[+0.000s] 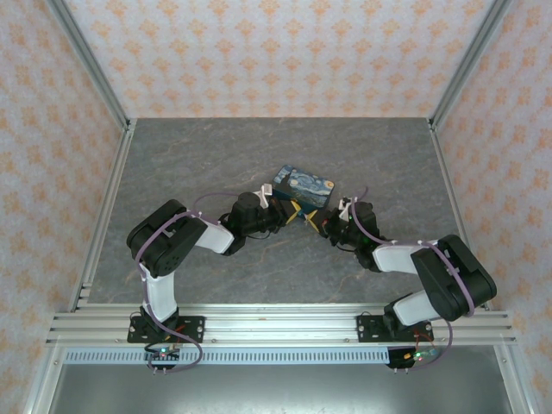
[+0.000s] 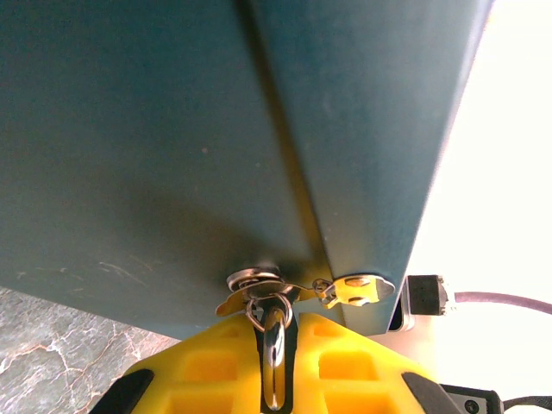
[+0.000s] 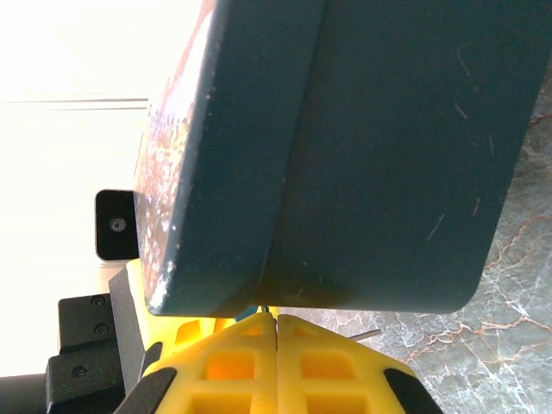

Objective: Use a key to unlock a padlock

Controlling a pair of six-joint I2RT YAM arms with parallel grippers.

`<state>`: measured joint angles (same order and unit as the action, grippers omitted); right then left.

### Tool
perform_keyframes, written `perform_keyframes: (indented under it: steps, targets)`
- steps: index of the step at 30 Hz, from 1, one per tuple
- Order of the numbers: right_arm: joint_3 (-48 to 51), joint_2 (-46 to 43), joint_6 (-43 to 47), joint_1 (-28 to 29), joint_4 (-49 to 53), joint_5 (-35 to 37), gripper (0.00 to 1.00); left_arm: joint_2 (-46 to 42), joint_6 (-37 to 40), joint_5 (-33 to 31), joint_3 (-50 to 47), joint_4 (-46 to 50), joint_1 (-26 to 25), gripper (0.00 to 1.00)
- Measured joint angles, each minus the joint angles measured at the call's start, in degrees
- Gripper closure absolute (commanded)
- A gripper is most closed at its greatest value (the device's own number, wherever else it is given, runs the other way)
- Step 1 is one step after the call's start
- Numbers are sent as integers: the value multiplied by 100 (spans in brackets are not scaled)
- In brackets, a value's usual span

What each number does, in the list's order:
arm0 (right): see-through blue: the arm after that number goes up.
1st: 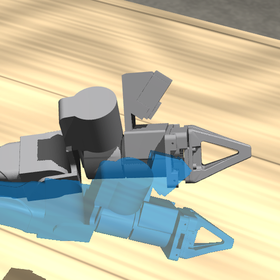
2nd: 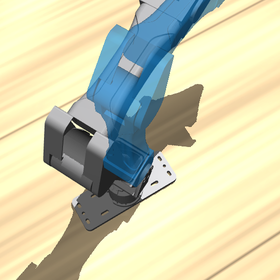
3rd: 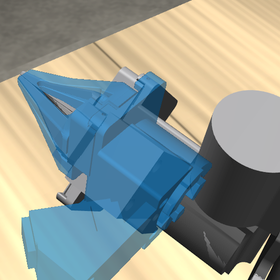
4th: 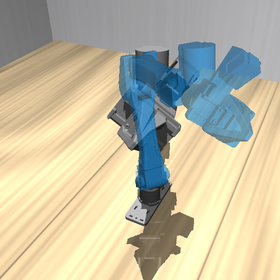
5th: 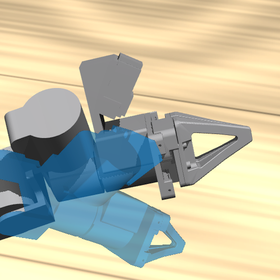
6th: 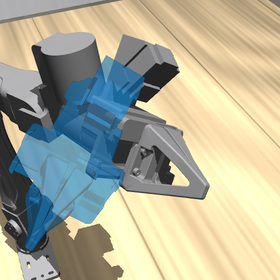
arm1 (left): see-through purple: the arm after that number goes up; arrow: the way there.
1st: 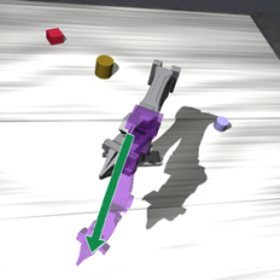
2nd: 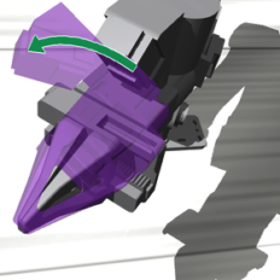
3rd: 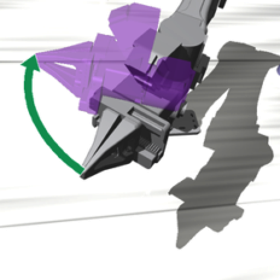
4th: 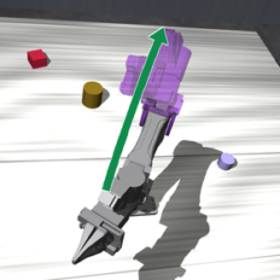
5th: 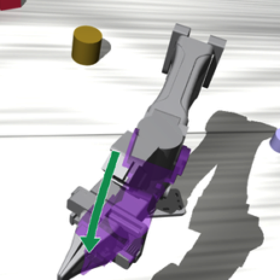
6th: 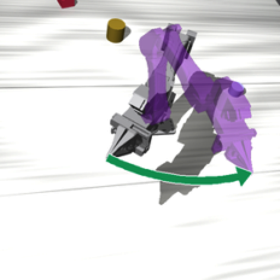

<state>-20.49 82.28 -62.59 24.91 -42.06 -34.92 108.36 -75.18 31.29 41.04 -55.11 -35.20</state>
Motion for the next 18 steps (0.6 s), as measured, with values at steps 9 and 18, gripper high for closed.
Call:
perform_keyframes:
  steps: [9, 18]
  targets:
    - [-55, 0, -42, -22, 2, -24, 100, 2, 0, -7, 7, 0, 2, 100]
    - [-87, 0, -44, -22, 7, -46, 100, 15, -2, -17, 28, 0, 7, 100]
